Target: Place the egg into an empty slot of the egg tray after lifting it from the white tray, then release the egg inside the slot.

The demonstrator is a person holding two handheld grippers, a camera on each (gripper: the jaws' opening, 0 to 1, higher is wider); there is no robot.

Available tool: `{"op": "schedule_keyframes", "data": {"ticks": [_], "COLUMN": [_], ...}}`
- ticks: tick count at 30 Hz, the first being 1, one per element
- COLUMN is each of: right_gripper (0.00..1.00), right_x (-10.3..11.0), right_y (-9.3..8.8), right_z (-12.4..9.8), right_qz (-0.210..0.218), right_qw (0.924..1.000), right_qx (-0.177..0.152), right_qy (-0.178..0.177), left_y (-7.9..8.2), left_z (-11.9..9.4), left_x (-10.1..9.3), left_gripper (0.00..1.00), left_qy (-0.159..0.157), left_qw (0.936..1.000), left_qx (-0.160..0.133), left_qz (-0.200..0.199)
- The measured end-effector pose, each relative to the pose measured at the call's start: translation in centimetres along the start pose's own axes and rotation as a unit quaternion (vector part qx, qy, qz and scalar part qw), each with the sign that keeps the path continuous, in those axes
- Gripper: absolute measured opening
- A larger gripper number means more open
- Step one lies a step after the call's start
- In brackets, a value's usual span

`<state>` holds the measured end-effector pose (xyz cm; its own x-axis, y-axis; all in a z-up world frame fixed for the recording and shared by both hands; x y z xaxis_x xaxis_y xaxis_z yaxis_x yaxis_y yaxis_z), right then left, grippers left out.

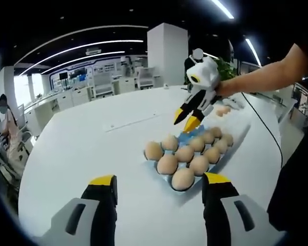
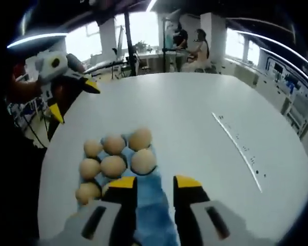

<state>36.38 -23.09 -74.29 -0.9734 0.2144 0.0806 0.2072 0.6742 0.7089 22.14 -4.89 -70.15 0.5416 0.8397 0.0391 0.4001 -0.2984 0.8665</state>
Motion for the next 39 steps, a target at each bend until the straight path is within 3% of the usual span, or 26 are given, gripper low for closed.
{"op": "schedule_keyframes", "data": {"ticks": [5,26,32,36,39], "right_gripper": [0.28,0.28,0.28,0.28,0.28], "right_x": [0.0,-0.1,-1.0,-2.2,-3.4], "right_y": [-2.1,-7.5,-9.5,-10.7,-12.1], "right_z": [-1.4,-5.7,-8.5,-10.9,-12.5], "right_qz": [0.013,0.036,0.058,0.088,0.099], "right_qw": [0.9998,0.9973,0.9946,0.9896,0.9835], "right_qx": [0.016,0.047,0.051,0.041,0.052], "right_qy": [-0.008,-0.043,-0.069,-0.106,-0.142], "left_y": [0.1,0.1,0.0,0.1,0.2], "left_z": [0.3,0.5,0.5,0.6,0.8], "left_x": [-0.1,-0.8,-1.2,-1.3,-1.4], "left_gripper": [0.67,0.67,0.67,0.67,0.67], "left_qy": [-0.004,-0.009,-0.011,-0.012,-0.014], "left_qw": [1.0,0.9999,0.9999,0.9999,0.9999], "left_qx": [-0.001,0.001,0.002,0.002,0.001], "left_qz": [0.003,0.008,0.01,0.011,0.01]}}
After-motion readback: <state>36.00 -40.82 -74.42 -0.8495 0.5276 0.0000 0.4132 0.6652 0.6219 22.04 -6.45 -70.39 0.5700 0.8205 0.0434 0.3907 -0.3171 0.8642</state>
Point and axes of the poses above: the point that each gripper's makers call its tool centre point, and the gripper's own axes: z roughly forward along the fingers, x roughly to its left, y roughly out of its top, the point moved 3 cm from there along -z, roughly backward along the fingers, and after that the axes turned 3 degrees about z, right-handed, at the moved point
